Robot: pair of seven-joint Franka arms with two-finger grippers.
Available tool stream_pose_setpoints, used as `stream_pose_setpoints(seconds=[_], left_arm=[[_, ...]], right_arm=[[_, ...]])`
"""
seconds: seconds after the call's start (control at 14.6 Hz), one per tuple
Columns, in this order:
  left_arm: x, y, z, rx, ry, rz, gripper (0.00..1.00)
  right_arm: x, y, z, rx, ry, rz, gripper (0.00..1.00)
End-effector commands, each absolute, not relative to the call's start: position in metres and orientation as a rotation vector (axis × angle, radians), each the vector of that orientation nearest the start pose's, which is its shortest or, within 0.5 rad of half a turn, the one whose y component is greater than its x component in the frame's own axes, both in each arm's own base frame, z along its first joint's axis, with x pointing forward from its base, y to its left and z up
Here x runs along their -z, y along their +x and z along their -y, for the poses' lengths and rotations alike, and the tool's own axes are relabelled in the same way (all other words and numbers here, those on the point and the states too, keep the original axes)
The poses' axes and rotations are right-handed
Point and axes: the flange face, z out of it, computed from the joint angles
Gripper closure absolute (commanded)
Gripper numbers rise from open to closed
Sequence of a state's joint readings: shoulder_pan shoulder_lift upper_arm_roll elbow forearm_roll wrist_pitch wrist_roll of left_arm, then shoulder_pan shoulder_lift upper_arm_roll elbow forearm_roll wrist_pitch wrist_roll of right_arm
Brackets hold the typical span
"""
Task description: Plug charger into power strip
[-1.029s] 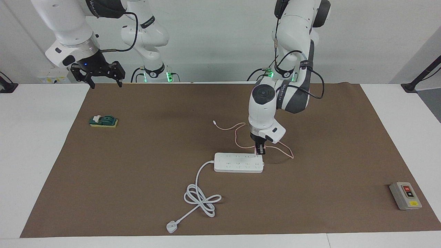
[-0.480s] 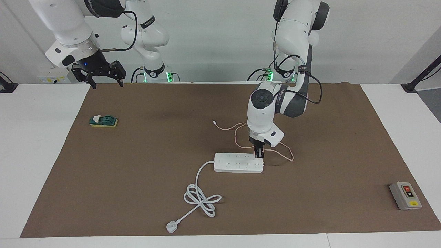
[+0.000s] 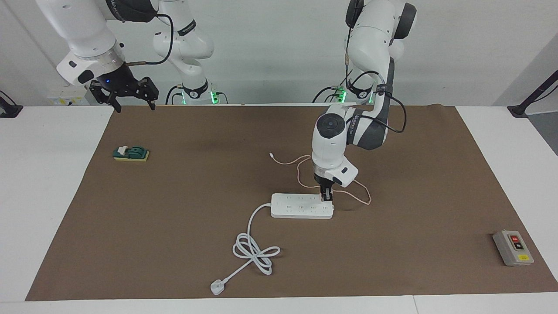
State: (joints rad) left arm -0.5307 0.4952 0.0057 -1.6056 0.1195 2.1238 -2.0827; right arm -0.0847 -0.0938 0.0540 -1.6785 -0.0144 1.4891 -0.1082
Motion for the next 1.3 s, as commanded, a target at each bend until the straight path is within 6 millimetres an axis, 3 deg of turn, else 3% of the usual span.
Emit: stream_pose_setpoints(seconds=[0.0,0.62,1.23], left_arm=[[-0.328,0.591,0.339,0.173,-2.286,2.126,1.0],[-0.32,0.586,0.331,0.165,-2.279,2.097,1.0],[-0.319,0.593,0.317,0.163,-2.3,2.076,1.0]], right_arm=[[-0.62,0.51,0.022,-0.152,-3.153,0.16,0.0],[-0.619,0.509,0.022,-0.156,-3.152,0.145,0.0],[-0.619,0.509,0.022,-0.161,-3.152,0.145,0.0]])
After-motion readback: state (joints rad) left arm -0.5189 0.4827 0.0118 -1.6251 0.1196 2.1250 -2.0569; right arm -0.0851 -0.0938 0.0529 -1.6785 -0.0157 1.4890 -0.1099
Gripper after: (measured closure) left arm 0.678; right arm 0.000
